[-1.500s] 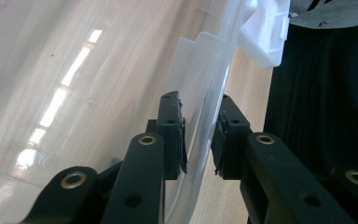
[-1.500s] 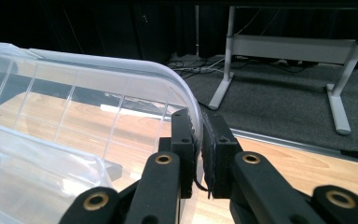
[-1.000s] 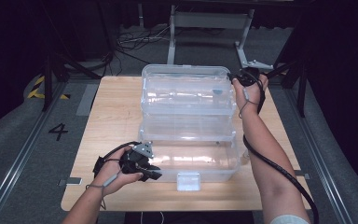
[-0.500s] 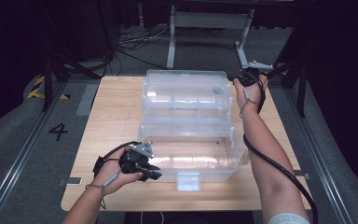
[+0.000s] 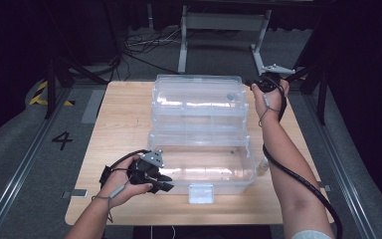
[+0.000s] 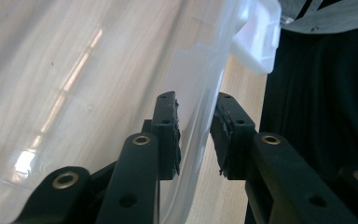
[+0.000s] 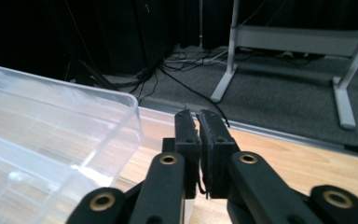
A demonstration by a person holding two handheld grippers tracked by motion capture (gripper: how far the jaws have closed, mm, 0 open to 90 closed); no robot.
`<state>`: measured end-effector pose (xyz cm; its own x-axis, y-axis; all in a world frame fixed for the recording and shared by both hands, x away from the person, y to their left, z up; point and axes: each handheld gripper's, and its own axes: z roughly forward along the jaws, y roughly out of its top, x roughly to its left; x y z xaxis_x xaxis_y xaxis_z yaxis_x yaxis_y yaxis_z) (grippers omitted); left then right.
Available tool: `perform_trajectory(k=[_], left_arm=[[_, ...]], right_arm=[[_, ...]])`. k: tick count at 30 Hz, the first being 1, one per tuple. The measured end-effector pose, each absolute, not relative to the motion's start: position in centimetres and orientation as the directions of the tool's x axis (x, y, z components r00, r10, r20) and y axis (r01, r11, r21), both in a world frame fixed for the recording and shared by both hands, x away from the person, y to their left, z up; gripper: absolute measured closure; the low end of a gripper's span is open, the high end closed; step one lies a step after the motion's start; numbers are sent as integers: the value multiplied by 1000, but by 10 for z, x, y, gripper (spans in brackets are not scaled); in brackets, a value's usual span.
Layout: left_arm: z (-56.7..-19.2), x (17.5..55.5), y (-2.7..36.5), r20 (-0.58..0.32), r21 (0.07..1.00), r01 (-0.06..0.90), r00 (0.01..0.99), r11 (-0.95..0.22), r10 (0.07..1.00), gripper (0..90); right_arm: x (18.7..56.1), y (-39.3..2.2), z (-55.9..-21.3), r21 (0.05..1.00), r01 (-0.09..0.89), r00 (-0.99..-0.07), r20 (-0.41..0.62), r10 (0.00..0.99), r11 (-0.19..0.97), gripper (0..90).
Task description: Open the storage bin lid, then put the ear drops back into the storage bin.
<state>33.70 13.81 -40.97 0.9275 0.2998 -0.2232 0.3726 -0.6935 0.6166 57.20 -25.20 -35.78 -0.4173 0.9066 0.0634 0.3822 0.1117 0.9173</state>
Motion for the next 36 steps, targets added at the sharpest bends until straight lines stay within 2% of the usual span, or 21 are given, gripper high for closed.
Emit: perform_trajectory(k=[8,14,23,27,36], left_arm=[[-395,340,148,-207,654,370,926,-660,315,681],[-384,342,157,-206,685,374,923,-625,325,636],[-376,347,174,-188,706,398,902,-585,388,553],[-374,350,185,-161,695,437,868,-570,469,519],[-375,354,202,-176,705,484,827,-518,534,487]], right_arm=[[552,-263,-340,935,340,-455,67,888,103,676],[533,-274,-329,939,321,-501,62,863,119,574],[497,-295,-319,936,317,-536,41,843,156,539],[482,-303,-317,936,315,-549,47,834,154,531],[456,-308,-311,936,300,-585,27,811,185,511]])
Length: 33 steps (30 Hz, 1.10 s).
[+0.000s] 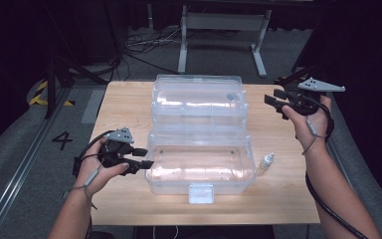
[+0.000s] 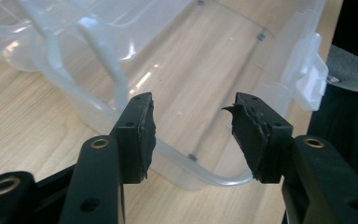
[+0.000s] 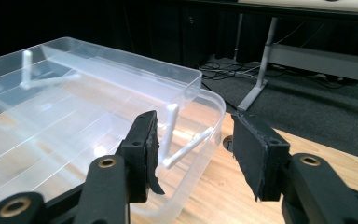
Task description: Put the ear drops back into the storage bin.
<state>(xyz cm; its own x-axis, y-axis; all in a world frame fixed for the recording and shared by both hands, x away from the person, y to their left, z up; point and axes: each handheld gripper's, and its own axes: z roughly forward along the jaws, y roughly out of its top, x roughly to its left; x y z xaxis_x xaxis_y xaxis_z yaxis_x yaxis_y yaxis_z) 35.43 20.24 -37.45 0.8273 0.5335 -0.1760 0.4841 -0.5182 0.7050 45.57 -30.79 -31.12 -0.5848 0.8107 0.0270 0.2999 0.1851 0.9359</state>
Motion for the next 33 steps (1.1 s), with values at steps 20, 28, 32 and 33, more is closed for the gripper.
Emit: perform_trajectory(k=[20,28,32,33], left_arm=[[-384,367,224,-205,706,563,744,-431,636,398],[-385,368,230,-206,720,570,720,-395,663,402],[-386,369,233,-216,719,582,706,-380,674,401],[-387,369,234,-218,718,585,703,-377,677,402]], right_arm=[[420,-319,-304,853,392,-653,-6,758,344,582],[413,-319,-306,814,429,-669,-4,743,391,581],[410,-319,-308,788,458,-677,9,736,411,581],[409,-319,-308,784,461,-679,11,734,415,580]])
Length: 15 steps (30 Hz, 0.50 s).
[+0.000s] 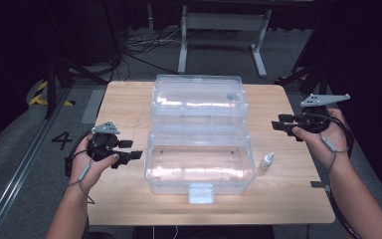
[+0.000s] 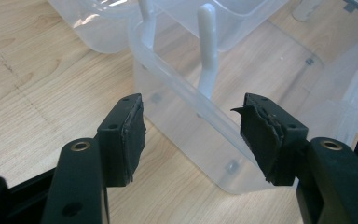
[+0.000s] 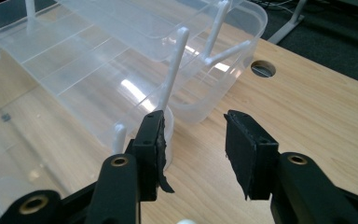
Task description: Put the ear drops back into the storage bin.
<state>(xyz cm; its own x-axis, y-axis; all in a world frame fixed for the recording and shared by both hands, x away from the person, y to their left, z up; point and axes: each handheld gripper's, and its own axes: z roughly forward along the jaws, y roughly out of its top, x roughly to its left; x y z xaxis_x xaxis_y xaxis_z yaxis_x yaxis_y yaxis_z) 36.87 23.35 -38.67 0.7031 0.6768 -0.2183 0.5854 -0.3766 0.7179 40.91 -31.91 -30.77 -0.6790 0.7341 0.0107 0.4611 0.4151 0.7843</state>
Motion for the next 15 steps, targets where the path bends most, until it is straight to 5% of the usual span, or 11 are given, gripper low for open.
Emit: perform_trajectory(k=[15], left_arm=[[-389,365,238,-220,716,593,692,-369,687,402]], right_arm=[[398,-310,-321,721,484,-722,9,692,496,575]])
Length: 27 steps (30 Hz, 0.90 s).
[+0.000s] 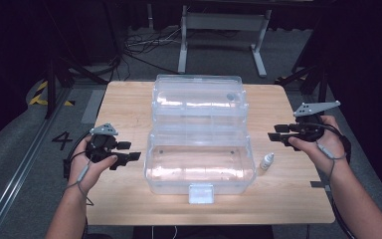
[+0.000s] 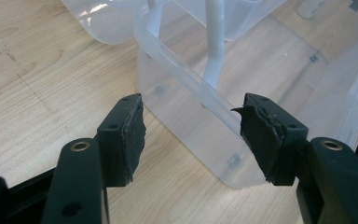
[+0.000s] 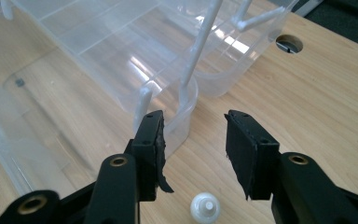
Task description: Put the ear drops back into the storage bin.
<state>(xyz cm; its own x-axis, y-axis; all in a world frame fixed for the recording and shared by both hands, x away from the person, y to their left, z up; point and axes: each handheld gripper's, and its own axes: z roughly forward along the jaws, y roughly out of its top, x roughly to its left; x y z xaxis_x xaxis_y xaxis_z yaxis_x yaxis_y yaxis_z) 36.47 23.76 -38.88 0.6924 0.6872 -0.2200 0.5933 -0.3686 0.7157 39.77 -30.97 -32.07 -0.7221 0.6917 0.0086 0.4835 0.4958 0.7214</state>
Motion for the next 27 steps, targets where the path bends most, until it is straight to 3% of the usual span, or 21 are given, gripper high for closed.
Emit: perform_trajectory(k=[27], left_arm=[[-395,358,244,-229,700,618,668,-357,707,402]], right_arm=[[402,-304,-369,561,585,-708,1,706,585,565]])
